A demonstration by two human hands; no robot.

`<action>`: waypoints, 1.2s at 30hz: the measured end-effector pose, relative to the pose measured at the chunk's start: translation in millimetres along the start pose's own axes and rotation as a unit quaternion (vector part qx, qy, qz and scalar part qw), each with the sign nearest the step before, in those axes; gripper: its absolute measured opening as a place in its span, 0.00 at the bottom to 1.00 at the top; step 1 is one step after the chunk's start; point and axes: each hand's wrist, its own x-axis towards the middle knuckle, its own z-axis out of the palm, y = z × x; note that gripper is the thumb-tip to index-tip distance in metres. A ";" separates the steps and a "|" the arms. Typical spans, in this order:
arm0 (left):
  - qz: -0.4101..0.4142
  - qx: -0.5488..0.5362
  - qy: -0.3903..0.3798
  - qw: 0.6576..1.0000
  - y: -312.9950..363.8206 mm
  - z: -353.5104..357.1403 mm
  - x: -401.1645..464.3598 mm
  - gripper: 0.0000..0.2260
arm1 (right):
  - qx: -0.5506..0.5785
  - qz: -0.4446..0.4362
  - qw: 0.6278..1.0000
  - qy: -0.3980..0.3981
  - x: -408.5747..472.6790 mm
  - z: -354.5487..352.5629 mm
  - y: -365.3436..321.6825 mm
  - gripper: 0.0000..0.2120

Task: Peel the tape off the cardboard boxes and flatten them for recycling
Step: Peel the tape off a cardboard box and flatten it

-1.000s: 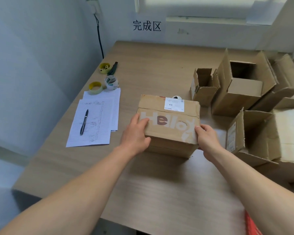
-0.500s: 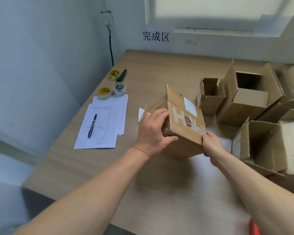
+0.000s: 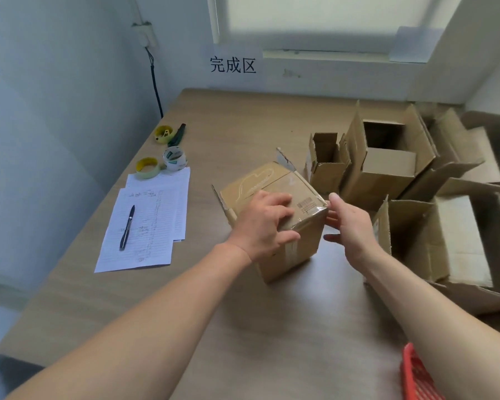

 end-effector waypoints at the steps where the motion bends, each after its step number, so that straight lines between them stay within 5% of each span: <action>1: -0.005 0.007 0.004 1.000 0.9 2.3 1.0 0.21 | -0.033 -0.035 0.999 0.012 0.4 -3.3 0.1 0.16; 8: -0.010 0.016 0.026 0.999 20.2 24.1 2.2 0.15 | -0.295 -0.150 0.938 0.106 8.5 -15.2 1.3 0.12; 17: -0.013 0.023 0.040 0.999 29.1 28.2 -5.1 0.15 | -0.325 -0.222 0.912 0.119 6.8 -24.9 19.0 0.08; 23: -0.023 0.009 0.018 1.000 30.5 24.6 -6.1 0.13 | -0.320 -0.274 0.906 0.044 -14.2 -29.5 17.2 0.11; 30: -0.052 -0.010 -0.020 0.998 32.5 16.6 -3.4 0.08 | -0.347 -0.222 0.911 -0.018 -24.3 -29.1 4.4 0.04; 36: -0.078 -0.030 -0.057 0.995 37.2 12.1 -1.1 0.04 | -0.327 -0.158 0.930 -0.059 -23.0 -23.6 -1.4 0.12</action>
